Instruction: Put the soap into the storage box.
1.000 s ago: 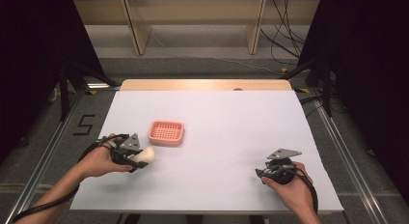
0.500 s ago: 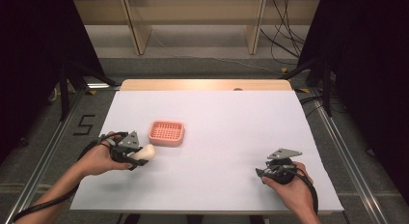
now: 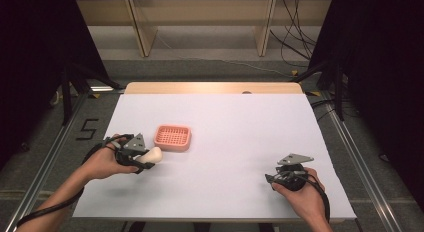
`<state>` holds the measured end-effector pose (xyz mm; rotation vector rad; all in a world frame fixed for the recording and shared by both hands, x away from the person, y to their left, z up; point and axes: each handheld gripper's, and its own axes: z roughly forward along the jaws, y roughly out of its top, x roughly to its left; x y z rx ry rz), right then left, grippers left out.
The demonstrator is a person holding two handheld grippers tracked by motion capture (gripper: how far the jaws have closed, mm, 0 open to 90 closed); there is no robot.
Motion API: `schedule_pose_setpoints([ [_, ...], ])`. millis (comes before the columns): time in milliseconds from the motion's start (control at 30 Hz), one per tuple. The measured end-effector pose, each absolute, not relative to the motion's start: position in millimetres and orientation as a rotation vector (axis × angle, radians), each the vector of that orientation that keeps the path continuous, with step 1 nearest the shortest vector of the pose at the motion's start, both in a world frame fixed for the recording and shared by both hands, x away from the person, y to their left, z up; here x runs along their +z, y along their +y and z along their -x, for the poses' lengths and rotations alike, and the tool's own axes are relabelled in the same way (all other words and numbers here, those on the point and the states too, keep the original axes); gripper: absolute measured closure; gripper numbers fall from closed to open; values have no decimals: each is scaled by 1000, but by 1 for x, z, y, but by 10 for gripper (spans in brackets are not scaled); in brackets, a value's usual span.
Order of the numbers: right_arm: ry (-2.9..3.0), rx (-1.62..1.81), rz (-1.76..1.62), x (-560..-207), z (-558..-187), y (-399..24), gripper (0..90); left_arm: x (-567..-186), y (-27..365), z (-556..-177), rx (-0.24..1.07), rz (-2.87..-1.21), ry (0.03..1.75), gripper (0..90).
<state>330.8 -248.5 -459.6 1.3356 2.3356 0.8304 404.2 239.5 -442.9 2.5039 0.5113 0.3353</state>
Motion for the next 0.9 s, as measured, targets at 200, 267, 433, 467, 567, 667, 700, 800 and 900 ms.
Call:
schedule_pose_setpoints([
  [200,2332,833,-1336,-460,-331,-249,512,-439,239,-408,349,-2510,491,495],
  [267,2333,833,-1337,-460,-331,-249,512,-438,238,-409,341,-2502,510,495],
  [433,2335,836,-1336,-460,-331,-249,511,-435,238,-411,344,-2513,494,495],
  [467,2335,835,-1336,-460,-331,-249,511,-436,237,-410,341,-2495,518,495],
  [567,2336,832,-1337,-460,-331,-249,511,-435,236,-413,339,-2498,499,495],
  [667,2335,832,-1336,-460,-331,-249,511,-434,235,-414,346,-2493,506,495],
  [700,2334,832,-1336,-460,-331,-249,511,-433,235,-414,347,-2490,514,495],
  [800,2335,832,-1336,-460,-331,-249,511,-432,234,-416,347,-2486,509,495],
  [900,2334,833,-1336,-460,-331,-249,511,-430,233,-417,347,-2486,514,495],
])
